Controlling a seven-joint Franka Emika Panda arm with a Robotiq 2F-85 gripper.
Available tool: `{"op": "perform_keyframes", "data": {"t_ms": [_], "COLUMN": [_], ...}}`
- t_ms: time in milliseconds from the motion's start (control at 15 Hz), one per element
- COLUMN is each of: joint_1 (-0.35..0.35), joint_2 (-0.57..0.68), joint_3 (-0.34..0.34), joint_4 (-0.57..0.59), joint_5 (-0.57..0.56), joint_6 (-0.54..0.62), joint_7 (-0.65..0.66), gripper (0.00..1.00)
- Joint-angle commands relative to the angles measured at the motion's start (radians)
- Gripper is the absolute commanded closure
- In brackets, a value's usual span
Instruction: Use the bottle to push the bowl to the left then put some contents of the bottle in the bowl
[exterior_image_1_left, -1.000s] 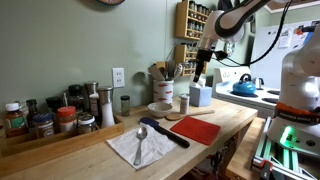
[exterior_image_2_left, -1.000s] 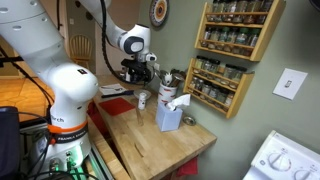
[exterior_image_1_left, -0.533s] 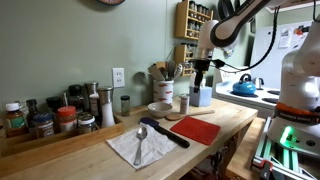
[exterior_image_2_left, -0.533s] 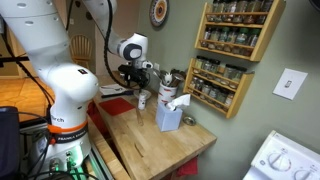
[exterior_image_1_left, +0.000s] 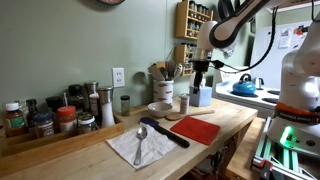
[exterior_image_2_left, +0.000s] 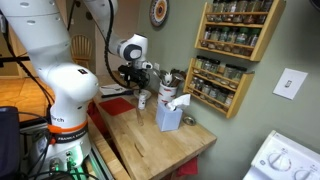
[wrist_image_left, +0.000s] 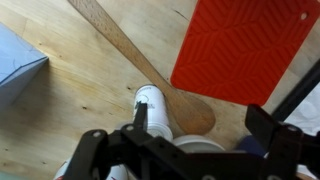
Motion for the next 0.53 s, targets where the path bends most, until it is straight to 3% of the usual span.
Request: {"op": "perform_keyframes", "data": {"t_ms": [0,200,467], "joint_1": [-0.005,-0.007,-0.069], "joint_2": [0.077,0.15,0.248], "joint_3": [0.02,0.037,0.085], "joint_4": [0.001,0.0,-0.001], "joint_5": [-0.004,0.001,-0.12], "joint_6": [0.095,0.216,0.347], "joint_7": [0.024,0.066,0.233], "gripper": [0.0,0.0,0.0]}}
